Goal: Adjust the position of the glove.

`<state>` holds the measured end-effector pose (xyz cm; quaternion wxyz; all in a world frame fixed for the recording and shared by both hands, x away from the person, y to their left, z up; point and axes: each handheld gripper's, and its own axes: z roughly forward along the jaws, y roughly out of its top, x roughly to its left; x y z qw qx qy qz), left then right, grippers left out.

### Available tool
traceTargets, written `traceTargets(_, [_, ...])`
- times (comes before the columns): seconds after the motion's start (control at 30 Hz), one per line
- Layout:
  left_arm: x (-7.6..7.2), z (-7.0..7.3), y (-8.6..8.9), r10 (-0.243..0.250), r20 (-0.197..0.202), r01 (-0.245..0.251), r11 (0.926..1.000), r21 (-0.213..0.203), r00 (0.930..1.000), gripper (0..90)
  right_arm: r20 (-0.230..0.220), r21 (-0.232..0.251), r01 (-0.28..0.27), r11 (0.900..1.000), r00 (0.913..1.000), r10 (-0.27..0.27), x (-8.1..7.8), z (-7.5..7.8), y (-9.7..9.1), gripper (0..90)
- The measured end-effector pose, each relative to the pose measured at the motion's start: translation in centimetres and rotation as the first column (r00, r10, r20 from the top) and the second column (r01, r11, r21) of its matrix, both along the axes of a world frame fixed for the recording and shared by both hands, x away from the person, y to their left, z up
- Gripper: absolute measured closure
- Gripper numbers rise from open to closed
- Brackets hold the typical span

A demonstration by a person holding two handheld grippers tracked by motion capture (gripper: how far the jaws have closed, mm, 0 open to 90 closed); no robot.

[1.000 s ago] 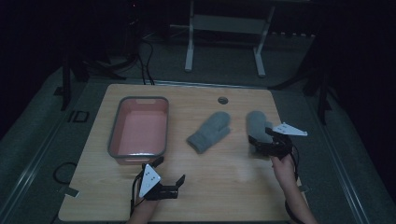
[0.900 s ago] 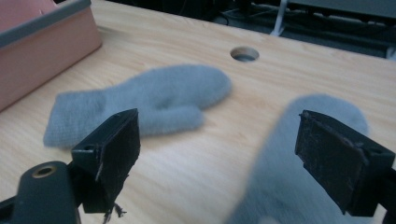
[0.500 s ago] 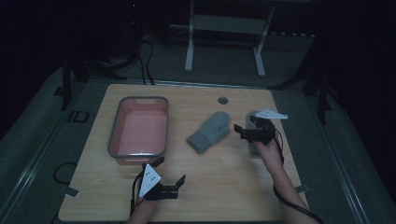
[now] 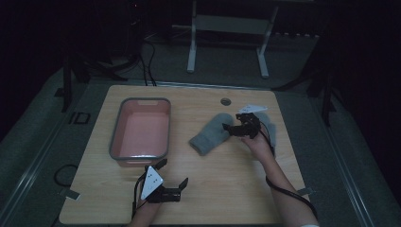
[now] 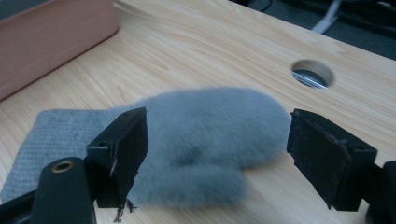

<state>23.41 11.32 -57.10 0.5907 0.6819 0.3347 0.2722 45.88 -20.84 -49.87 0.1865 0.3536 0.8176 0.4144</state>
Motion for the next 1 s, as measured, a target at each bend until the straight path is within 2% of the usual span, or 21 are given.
traceTargets(0.17, [0.0,0.0,0.0,-0.003,-0.002,0.003,1.0,-0.002,1.0,0.4,-0.016,-0.019,0.003,0.9998,0.9999,-0.003,1.1,-0.8,0.9,22.0])
traceTargets(0.2, [0.0,0.0,0.0,-0.004,-0.001,0.004,1.0,-0.001,1.0,0.3,-0.033,-0.025,-0.007,0.9997,0.9994,0.006,1.5,-1.3,1.3,22.1])
traceTargets(0.47, [0.1,0.0,0.0,-0.008,-0.006,0.008,1.0,0.001,1.0,0.3,-0.059,-0.075,-0.029,0.9968,0.998,0.024,2.6,-3.0,2.7,25.5])
traceTargets(0.63, [0.1,0.0,0.0,-0.01,-0.006,0.01,1.0,0.001,0.9999,0.3,-0.071,-0.069,-0.024,0.9973,0.9973,0.019,3.3,-3.5,3.4,25.5])
traceTargets(0.73, [0.1,0.0,0.0,-0.01,-0.008,0.01,1.0,-0.001,0.9999,0.3,-0.079,-0.085,-0.022,0.9962,0.9967,0.015,3.7,-4.0,3.9,25.6])
traceTargets(0.83, [0.1,0.0,0.0,-0.011,-0.007,0.011,0.9999,-0.001,0.9999,0.4,-0.074,-0.141,-0.044,0.989,0.9967,0.034,3.8,-4.7,4.3,31.6])
traceTargets(0.9, [0.1,0.0,0.0,-0.01,-0.007,0.01,0.9999,0.0,0.9999,0.4,-0.076,-0.14,-0.048,0.989,0.9964,0.037,3.9,-4.8,4.2,33.9])
traceTargets(0.97, [0.1,0.0,0.0,-0.01,-0.007,0.011,0.9999,0.001,0.9999,0.4,-0.087,-0.15,-0.055,0.9872,0.9953,0.043,4.0,-4.8,4.2,41.7])
traceTargets(1.0, [0.1,0.0,0.0,-0.01,-0.008,0.01,0.9999,0.001,0.9999,0.4,-0.087,-0.15,-0.055,0.9872,0.9953,0.043,4.0,-4.8,4.2,41.7])
